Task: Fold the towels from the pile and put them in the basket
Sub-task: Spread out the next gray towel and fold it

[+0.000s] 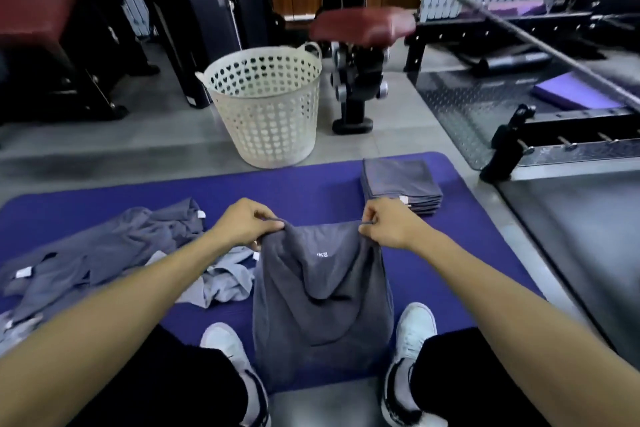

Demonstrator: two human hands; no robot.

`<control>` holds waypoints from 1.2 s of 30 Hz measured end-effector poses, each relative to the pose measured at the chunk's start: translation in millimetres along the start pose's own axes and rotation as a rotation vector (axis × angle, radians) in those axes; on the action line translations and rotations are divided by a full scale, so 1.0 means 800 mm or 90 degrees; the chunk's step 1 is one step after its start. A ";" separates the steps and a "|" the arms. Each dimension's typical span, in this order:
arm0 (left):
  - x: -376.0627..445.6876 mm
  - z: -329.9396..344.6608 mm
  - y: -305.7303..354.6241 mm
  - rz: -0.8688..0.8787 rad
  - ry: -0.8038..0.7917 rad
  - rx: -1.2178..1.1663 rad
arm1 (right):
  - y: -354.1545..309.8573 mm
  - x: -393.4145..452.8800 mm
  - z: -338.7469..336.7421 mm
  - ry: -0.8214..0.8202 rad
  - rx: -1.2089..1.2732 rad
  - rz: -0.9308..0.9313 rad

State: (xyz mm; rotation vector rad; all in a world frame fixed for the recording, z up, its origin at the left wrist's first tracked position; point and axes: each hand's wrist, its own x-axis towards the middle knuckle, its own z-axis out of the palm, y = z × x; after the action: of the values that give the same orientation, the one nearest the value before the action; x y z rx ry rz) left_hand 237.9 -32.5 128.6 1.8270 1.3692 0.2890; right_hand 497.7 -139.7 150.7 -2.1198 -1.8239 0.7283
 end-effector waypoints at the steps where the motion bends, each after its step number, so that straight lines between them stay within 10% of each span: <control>1: 0.021 0.005 -0.014 -0.019 -0.011 0.015 | 0.008 0.020 0.008 -0.043 -0.029 0.003; 15: 0.281 0.106 -0.249 -0.242 0.033 -0.010 | 0.104 0.302 0.208 -0.261 -0.015 0.057; 36: 0.374 0.172 -0.346 -0.213 0.265 -0.026 | 0.137 0.363 0.346 -0.048 0.290 0.152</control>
State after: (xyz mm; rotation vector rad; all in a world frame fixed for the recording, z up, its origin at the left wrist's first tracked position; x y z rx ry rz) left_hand 244.8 188.1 -240.7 1.5207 1.9102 0.5346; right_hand 472.6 86.9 -197.2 -2.0324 -1.2853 1.1675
